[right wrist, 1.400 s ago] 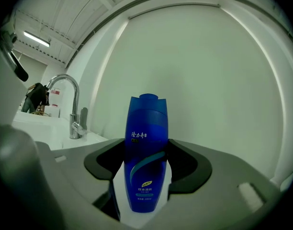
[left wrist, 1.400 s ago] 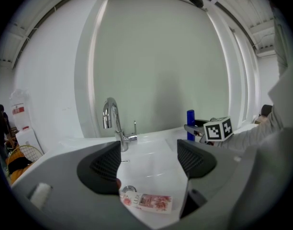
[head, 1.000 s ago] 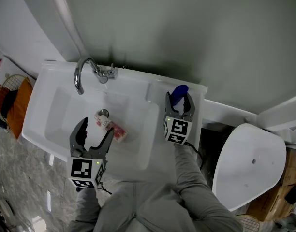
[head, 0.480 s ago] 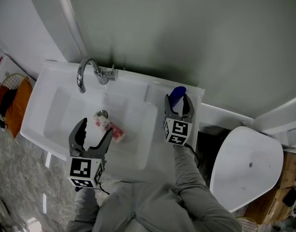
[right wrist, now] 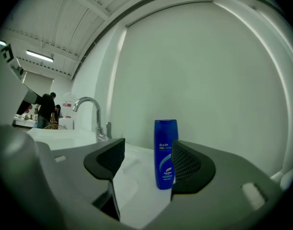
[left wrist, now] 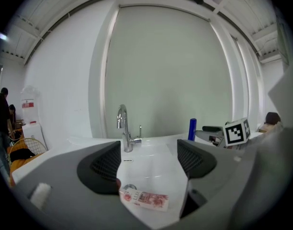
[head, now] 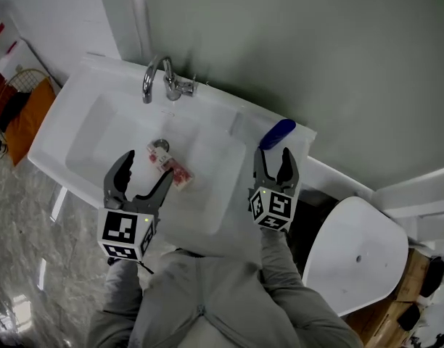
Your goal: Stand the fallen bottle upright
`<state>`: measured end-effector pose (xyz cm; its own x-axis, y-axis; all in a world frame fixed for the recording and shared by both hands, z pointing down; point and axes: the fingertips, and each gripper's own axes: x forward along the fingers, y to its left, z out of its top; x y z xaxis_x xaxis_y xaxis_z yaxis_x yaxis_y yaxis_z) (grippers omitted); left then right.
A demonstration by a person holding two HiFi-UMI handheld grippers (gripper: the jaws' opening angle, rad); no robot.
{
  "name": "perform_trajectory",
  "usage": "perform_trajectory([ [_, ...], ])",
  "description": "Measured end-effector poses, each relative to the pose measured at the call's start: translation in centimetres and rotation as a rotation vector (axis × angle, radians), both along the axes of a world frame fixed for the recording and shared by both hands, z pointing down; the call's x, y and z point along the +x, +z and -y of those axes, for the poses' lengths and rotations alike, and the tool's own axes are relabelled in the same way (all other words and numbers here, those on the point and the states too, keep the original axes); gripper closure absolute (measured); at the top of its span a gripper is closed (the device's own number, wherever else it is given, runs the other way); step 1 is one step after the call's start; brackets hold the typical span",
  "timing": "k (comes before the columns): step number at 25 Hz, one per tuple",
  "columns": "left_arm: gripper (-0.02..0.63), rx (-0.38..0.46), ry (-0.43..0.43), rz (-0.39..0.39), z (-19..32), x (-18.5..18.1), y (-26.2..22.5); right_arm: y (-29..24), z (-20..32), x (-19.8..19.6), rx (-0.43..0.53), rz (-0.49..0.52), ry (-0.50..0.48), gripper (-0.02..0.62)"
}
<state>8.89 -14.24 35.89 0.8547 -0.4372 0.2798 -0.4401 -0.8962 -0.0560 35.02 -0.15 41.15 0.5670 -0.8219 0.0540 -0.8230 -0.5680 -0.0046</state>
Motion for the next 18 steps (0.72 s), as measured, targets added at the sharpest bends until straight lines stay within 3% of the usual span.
perform_trajectory([
  [7,0.186,0.001,-0.057,-0.033,0.1,-3.7,-0.3,-1.6,4.7,-6.7,0.013,0.035,-0.213,0.313],
  [12,0.186,-0.032,-0.140,-0.033,0.5,-7.9,0.7,0.7,10.1,-12.6,-0.117,0.037,-0.433,0.307],
  [18,0.186,-0.046,-0.248,-0.056,2.3,-13.2,1.3,5.4,14.4,-17.7,-0.257,0.098,-0.551,0.295],
])
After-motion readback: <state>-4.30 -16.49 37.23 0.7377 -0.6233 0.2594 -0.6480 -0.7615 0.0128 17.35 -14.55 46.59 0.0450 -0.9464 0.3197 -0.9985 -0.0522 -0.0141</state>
